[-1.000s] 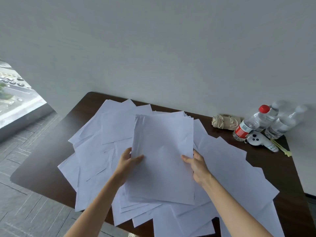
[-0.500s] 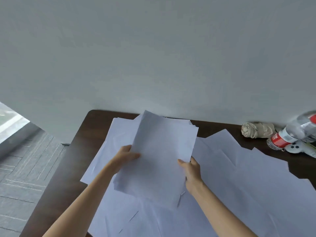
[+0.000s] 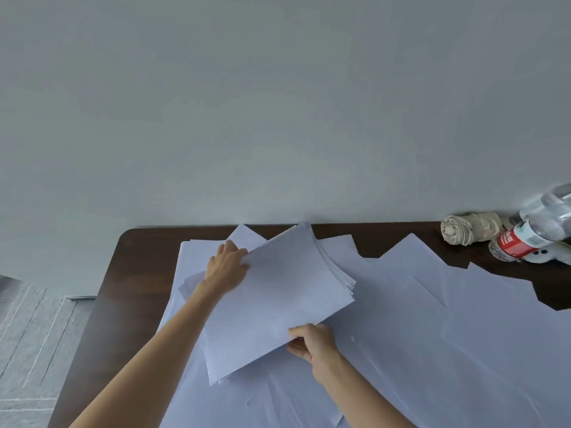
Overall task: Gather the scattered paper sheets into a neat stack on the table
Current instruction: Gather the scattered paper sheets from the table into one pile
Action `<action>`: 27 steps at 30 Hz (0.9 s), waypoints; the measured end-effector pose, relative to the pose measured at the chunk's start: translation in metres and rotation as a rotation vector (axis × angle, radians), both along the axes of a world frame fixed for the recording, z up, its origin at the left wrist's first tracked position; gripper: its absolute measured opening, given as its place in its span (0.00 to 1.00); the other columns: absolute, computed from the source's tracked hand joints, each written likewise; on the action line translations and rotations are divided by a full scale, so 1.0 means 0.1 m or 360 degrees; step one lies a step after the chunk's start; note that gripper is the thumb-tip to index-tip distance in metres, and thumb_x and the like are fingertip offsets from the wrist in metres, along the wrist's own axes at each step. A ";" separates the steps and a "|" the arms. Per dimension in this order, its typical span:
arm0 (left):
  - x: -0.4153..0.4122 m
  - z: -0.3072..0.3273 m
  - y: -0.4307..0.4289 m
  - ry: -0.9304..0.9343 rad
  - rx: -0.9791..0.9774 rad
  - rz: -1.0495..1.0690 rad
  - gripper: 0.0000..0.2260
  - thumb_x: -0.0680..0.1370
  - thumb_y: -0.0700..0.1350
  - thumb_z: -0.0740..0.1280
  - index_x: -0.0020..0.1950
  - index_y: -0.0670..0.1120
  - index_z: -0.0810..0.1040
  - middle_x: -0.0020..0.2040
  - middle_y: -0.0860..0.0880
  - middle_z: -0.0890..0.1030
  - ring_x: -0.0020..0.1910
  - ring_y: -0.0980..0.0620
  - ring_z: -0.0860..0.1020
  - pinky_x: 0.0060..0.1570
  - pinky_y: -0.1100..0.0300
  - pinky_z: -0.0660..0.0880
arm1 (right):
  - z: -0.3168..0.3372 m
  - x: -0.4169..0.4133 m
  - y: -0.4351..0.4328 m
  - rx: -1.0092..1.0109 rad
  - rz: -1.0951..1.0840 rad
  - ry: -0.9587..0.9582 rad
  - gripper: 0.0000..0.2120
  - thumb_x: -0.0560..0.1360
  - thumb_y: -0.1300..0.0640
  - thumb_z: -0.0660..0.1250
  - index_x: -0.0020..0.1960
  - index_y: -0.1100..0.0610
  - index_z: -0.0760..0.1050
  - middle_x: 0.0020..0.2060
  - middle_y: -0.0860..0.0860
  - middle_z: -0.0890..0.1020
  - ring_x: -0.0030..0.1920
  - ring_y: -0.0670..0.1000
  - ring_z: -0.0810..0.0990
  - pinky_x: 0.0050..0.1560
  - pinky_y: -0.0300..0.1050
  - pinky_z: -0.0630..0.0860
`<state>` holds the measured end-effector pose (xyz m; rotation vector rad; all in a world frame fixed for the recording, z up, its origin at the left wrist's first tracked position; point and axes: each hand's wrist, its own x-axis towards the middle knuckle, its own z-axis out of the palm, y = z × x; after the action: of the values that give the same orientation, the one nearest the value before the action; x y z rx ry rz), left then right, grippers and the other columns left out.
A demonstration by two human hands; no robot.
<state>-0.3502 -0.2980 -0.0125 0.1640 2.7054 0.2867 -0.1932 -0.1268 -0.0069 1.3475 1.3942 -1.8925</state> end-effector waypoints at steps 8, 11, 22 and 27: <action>-0.26 -0.11 -0.05 -0.0146 0.0059 0.0136 0.22 0.73 0.55 0.72 0.61 0.46 0.72 0.61 0.46 0.69 0.60 0.43 0.71 0.46 0.54 0.69 | -0.06 -0.12 -0.18 0.0207 -0.0411 -0.0171 0.09 0.69 0.65 0.72 0.46 0.63 0.75 0.44 0.57 0.80 0.42 0.56 0.79 0.55 0.54 0.79; -0.29 -0.13 -0.08 -0.0204 0.0183 0.0290 0.24 0.70 0.54 0.75 0.57 0.46 0.69 0.56 0.48 0.73 0.52 0.45 0.75 0.45 0.56 0.68 | -0.07 -0.16 -0.19 0.0193 -0.0613 -0.0207 0.14 0.68 0.65 0.74 0.50 0.65 0.74 0.44 0.58 0.80 0.42 0.57 0.80 0.51 0.51 0.79; -0.19 0.03 -0.25 -0.0261 0.0391 -0.0037 0.09 0.79 0.51 0.65 0.50 0.45 0.75 0.47 0.46 0.80 0.49 0.44 0.77 0.49 0.50 0.73 | 0.06 -0.21 -0.09 0.0225 -0.0364 0.0119 0.06 0.74 0.63 0.70 0.42 0.56 0.74 0.42 0.51 0.79 0.39 0.48 0.76 0.48 0.44 0.73; 0.03 0.22 -0.47 -0.0287 0.0732 0.0165 0.09 0.80 0.48 0.65 0.55 0.44 0.77 0.51 0.43 0.81 0.52 0.42 0.79 0.55 0.44 0.75 | 0.22 -0.18 -0.01 0.0107 -0.0239 0.0310 0.04 0.74 0.60 0.69 0.45 0.52 0.77 0.47 0.48 0.83 0.50 0.52 0.79 0.51 0.49 0.75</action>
<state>-0.3468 -0.3446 0.0098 0.1212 2.4320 0.9079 -0.2108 -0.1277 0.0151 1.3636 1.4982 -2.1416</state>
